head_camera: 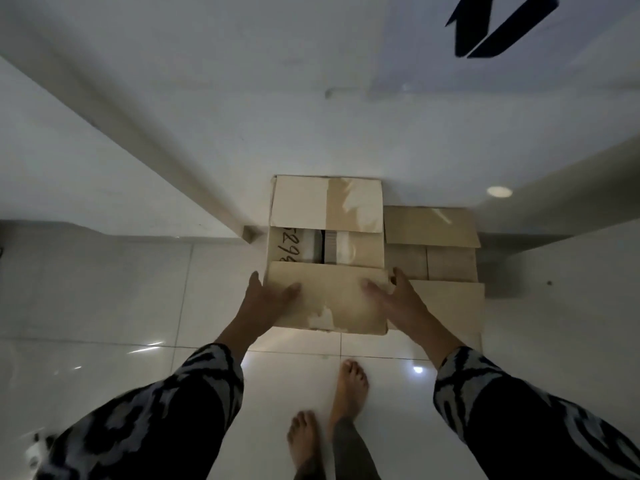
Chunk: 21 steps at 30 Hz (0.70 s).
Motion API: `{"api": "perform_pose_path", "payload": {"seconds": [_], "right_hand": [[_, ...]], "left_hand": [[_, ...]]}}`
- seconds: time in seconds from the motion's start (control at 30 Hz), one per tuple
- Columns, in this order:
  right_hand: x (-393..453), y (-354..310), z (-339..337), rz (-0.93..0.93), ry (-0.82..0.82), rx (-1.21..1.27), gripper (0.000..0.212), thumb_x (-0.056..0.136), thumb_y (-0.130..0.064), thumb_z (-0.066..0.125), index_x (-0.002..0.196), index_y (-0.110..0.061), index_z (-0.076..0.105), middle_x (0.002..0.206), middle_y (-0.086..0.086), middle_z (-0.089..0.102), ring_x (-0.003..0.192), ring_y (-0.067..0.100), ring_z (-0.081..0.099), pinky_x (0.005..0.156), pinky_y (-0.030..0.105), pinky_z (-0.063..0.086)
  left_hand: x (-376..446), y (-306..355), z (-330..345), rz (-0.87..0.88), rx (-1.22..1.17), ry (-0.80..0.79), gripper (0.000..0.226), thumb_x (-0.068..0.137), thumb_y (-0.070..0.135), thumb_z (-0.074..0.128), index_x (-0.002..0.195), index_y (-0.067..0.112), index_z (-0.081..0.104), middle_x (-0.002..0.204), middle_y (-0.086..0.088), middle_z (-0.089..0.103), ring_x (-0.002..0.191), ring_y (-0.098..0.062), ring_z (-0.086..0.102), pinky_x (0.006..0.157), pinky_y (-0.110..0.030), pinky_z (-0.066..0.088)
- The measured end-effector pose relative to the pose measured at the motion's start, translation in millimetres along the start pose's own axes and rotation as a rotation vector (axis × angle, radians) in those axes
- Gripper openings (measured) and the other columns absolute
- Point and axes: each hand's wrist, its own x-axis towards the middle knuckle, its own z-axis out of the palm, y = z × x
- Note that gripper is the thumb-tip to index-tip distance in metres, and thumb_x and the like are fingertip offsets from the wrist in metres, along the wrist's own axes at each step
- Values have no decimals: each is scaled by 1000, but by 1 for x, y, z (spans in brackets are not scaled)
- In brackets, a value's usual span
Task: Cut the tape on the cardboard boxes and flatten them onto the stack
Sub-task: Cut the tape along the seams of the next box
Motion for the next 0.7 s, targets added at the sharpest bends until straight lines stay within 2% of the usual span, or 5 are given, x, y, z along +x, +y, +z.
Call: {"api": "perform_pose_path", "payload": {"seconds": [0.1, 0.3, 0.47, 0.6, 0.7], "right_hand": [[16, 23, 16, 31, -31, 142, 69, 69, -79, 65, 126, -41, 55, 126, -9, 63, 111, 15, 62, 99, 42, 51], [-73, -8, 13, 29, 82, 360, 35, 80, -53, 74, 108, -35, 63, 110, -7, 69, 99, 12, 66, 84, 30, 55], [-191, -38, -27, -5, 105, 442, 64, 68, -65, 73, 118, -27, 64, 111, -2, 72, 102, 21, 68, 93, 41, 55], [-280, -39, -62, -54, 102, 537, 66, 72, -63, 72, 123, -22, 63, 109, 1, 74, 102, 24, 70, 95, 44, 54], [-335, -25, -94, -76, 144, 560, 81, 64, -71, 77, 125, -19, 62, 112, 4, 74, 104, 26, 70, 98, 46, 52]], "left_hand": [[12, -16, -2, 108, 8, -110, 73, 67, 72, 73, 123, 28, 58, 116, 1, 70, 101, -22, 70, 85, -49, 59], [-78, 9, -23, 161, 18, -48, 66, 76, 78, 56, 126, 34, 54, 115, 11, 65, 102, -11, 64, 87, -36, 55], [-183, 38, -62, 241, -130, -104, 55, 88, 80, 28, 127, 51, 54, 133, 20, 56, 121, -12, 55, 104, -45, 45], [-252, 75, -73, 457, -134, -93, 22, 96, 52, 53, 116, 49, 63, 126, 23, 61, 120, -5, 56, 107, -42, 43], [-297, 100, -64, 481, -99, -180, 57, 83, 63, 64, 134, 50, 44, 136, 19, 48, 126, -13, 48, 113, -43, 34]]}}
